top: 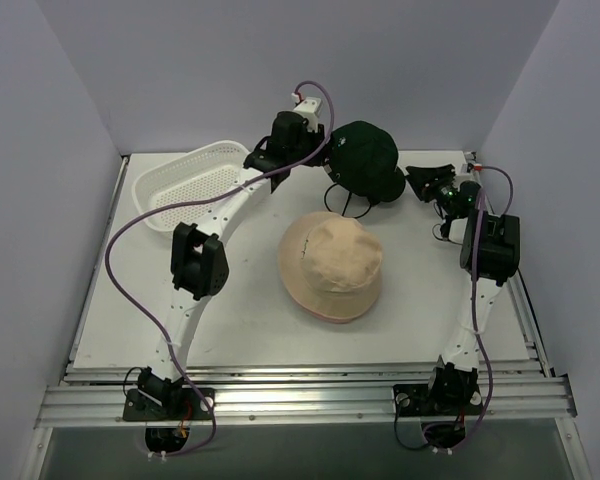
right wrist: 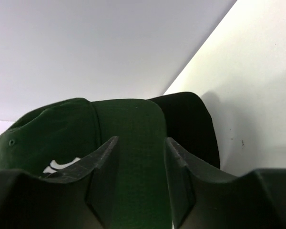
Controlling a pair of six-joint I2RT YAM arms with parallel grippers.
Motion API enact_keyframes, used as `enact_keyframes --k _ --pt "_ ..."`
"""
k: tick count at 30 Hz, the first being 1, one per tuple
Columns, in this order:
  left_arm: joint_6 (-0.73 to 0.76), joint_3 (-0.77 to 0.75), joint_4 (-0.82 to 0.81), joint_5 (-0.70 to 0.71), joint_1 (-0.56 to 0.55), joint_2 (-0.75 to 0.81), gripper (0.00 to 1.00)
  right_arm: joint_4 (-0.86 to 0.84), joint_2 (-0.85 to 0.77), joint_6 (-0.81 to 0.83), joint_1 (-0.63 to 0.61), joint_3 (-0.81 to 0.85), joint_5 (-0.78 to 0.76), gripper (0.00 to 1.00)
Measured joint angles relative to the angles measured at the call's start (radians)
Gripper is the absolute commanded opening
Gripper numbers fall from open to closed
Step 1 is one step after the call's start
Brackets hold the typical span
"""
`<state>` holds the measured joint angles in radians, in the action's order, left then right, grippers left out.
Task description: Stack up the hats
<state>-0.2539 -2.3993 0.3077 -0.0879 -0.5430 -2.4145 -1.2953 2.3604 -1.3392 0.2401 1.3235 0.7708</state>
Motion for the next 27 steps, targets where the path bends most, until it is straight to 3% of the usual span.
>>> enact_keyframes --k 10,27 --pt "0.002 0.020 -0.005 -0.003 0.011 0.010 0.53 0.004 0.002 0.117 -0.008 0.043 -0.005 0.38" --pt "0.003 -0.044 -0.074 -0.075 0.021 0.001 0.56 0.029 0.001 0.267 -0.025 0.111 -0.008 0.36"
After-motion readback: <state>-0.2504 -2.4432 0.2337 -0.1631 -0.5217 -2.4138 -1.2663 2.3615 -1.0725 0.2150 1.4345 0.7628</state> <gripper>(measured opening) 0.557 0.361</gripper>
